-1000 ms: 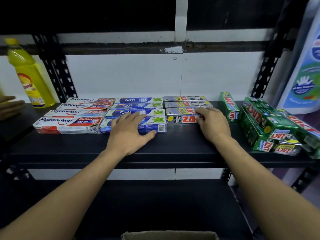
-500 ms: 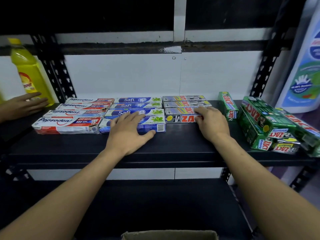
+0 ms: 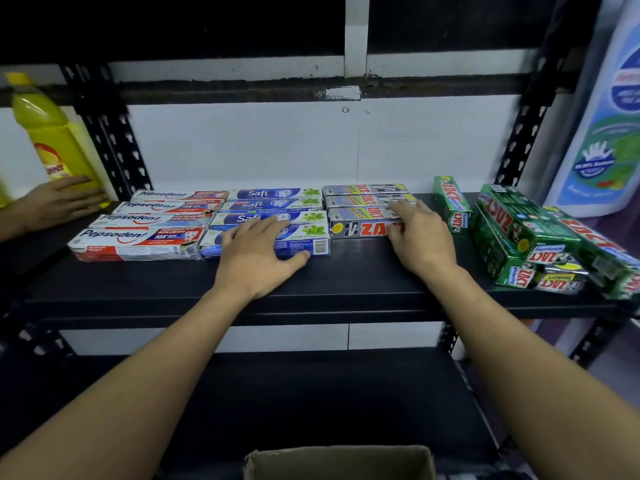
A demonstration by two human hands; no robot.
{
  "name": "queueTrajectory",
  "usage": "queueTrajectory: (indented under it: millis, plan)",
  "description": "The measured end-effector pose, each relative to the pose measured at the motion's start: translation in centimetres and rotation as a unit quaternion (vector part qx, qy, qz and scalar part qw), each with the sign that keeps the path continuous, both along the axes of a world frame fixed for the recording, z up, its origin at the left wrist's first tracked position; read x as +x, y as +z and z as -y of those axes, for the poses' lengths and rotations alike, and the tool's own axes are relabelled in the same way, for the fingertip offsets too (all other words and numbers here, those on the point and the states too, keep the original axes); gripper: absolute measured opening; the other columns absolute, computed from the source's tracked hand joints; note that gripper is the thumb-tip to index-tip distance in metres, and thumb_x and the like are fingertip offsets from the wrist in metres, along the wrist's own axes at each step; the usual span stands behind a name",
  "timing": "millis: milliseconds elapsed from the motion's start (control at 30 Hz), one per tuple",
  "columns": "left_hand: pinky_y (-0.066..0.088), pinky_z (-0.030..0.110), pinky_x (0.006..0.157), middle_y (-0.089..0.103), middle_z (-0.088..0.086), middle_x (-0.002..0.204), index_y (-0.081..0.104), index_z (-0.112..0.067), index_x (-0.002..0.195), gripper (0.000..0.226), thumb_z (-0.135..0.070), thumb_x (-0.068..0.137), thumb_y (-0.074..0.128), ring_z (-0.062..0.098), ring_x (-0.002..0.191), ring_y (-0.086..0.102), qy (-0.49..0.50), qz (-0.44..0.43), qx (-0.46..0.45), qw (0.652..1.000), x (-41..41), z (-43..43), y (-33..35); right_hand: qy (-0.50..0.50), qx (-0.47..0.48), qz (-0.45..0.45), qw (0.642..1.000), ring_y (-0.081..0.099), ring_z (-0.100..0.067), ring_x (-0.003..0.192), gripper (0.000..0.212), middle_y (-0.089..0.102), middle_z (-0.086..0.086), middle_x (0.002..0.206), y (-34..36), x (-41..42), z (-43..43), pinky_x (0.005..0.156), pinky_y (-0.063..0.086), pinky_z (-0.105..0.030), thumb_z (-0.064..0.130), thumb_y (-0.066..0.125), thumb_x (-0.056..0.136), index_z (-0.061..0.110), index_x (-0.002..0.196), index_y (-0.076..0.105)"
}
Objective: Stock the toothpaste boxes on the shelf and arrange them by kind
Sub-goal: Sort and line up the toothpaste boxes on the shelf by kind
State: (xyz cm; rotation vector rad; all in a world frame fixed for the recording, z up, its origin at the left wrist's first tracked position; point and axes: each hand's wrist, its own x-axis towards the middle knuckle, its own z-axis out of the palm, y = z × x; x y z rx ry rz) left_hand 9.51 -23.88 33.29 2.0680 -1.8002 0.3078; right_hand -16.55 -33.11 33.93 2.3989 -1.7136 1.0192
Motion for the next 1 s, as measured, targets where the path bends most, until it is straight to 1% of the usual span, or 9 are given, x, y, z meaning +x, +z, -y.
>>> queueTrajectory:
  millis: [67, 200, 367, 467, 667, 800, 867, 933, 1000]
  plan:
    - [0.017, 0.041, 0.116, 0.035, -0.013, 0.158, 0.039, -0.039, 0.147, 0.076, -0.079, 0.083, 0.041, 0.014, 0.147, 0.025, 0.0, 0.0, 0.001, 1.0, 0.0, 0.0, 0.0, 0.013, -0.049, 0.012, 0.999, 0.045, -0.03, 0.134, 0.042, 0.057, -0.004, 0.14, 0.0, -0.5, -1.3, 0.105, 0.043, -0.047, 0.021, 0.06, 0.092, 0.018, 0.134, 0.059]
    - [0.019, 0.041, 0.115, 0.037, -0.012, 0.156, 0.041, -0.038, 0.147, 0.076, -0.079, 0.083, 0.042, 0.015, 0.146, 0.027, -0.003, 0.004, -0.008, 1.0, 0.0, 0.1, 0.0, 0.01, -0.128, 0.019, 0.992, 0.058, -0.035, 0.114, 0.035, 0.067, -0.002, 0.125, -0.3, -2.2, -4.6, 0.091, 0.051, -0.044, 0.015, 0.062, 0.086, 0.016, 0.121, 0.068]
    - [0.02, 0.042, 0.114, 0.038, -0.011, 0.156, 0.042, -0.037, 0.146, 0.076, -0.079, 0.083, 0.043, 0.015, 0.146, 0.027, -0.006, 0.007, -0.011, 1.0, 0.1, 0.1, 0.0, -0.028, -0.234, 0.025, 0.972, 0.058, -0.031, 0.107, 0.032, 0.068, 0.002, 0.124, 1.8, -6.0, -7.6, 0.089, 0.048, -0.046, 0.016, 0.061, 0.084, 0.018, 0.114, 0.07]
    - [0.02, 0.043, 0.115, 0.037, -0.011, 0.157, 0.041, -0.037, 0.147, 0.076, -0.079, 0.083, 0.042, 0.016, 0.147, 0.027, -0.006, 0.007, -0.01, 1.0, 0.1, 0.1, -0.1, -0.073, -0.257, 0.039, 0.963, 0.057, -0.031, 0.104, 0.03, 0.068, 0.002, 0.125, 2.9, -9.3, -8.6, 0.09, 0.046, -0.045, 0.02, 0.062, 0.085, 0.018, 0.114, 0.07]
    - [0.02, 0.046, 0.115, 0.037, -0.009, 0.158, 0.04, -0.037, 0.148, 0.078, -0.08, 0.083, 0.042, 0.018, 0.147, 0.027, -0.009, 0.008, -0.003, 1.0, 0.2, 0.2, 0.0, -0.119, -0.173, 0.061, 0.976, 0.059, -0.037, 0.099, 0.031, 0.071, -0.012, 0.109, 2.8, -14.9, -10.5, 0.082, 0.045, -0.039, 0.028, 0.067, 0.09, 0.016, 0.119, 0.067]
    - [0.021, 0.047, 0.115, 0.037, -0.008, 0.158, 0.04, -0.036, 0.148, 0.078, -0.079, 0.084, 0.043, 0.019, 0.147, 0.028, -0.01, 0.008, -0.001, 1.0, 0.2, 0.2, 0.0, -0.102, -0.102, 0.096, 0.985, 0.062, -0.035, 0.094, 0.031, 0.071, -0.014, 0.101, 1.4, -16.9, -11.3, 0.073, 0.04, -0.035, 0.02, 0.059, 0.092, 0.014, 0.122, 0.065]
    - [0.021, 0.048, 0.115, 0.037, -0.007, 0.157, 0.04, -0.036, 0.148, 0.078, -0.079, 0.084, 0.043, 0.02, 0.146, 0.028, -0.01, 0.009, -0.001, 1.0, 0.2, 0.2, 0.1, -0.111, -0.088, 0.067, 0.988, 0.061, -0.035, 0.091, 0.031, 0.07, -0.014, 0.098, 0.3, -17.4, -11.2, 0.068, 0.035, -0.031, 0.019, 0.055, 0.089, 0.012, 0.117, 0.065]
    - [0.021, 0.049, 0.115, 0.035, -0.006, 0.159, 0.039, -0.035, 0.149, 0.079, -0.08, 0.084, 0.043, 0.02, 0.148, 0.026, -0.009, 0.014, 0.006, 1.0, 0.0, 0.1, 0.2, -0.122, -0.053, 0.039, 0.99, 0.063, -0.036, 0.097, 0.035, 0.069, -0.016, 0.11, -0.9, -17.6, -11.0, 0.073, 0.042, -0.035, 0.016, 0.058, 0.087, 0.007, 0.12, 0.063]
    - [0.018, 0.048, 0.116, 0.03, -0.005, 0.161, 0.037, -0.034, 0.151, 0.08, -0.079, 0.085, 0.044, 0.02, 0.149, 0.023, -0.013, 0.012, 0.008, 1.0, -0.2, -0.1, 0.3, -0.12, -0.022, 0.026, 0.992, 0.059, -0.035, 0.116, 0.045, 0.06, -0.013, 0.135, -2.2, -17.4, -11.0, 0.089, 0.047, -0.04, 0.016, 0.064, 0.088, 0.006, 0.13, 0.057]
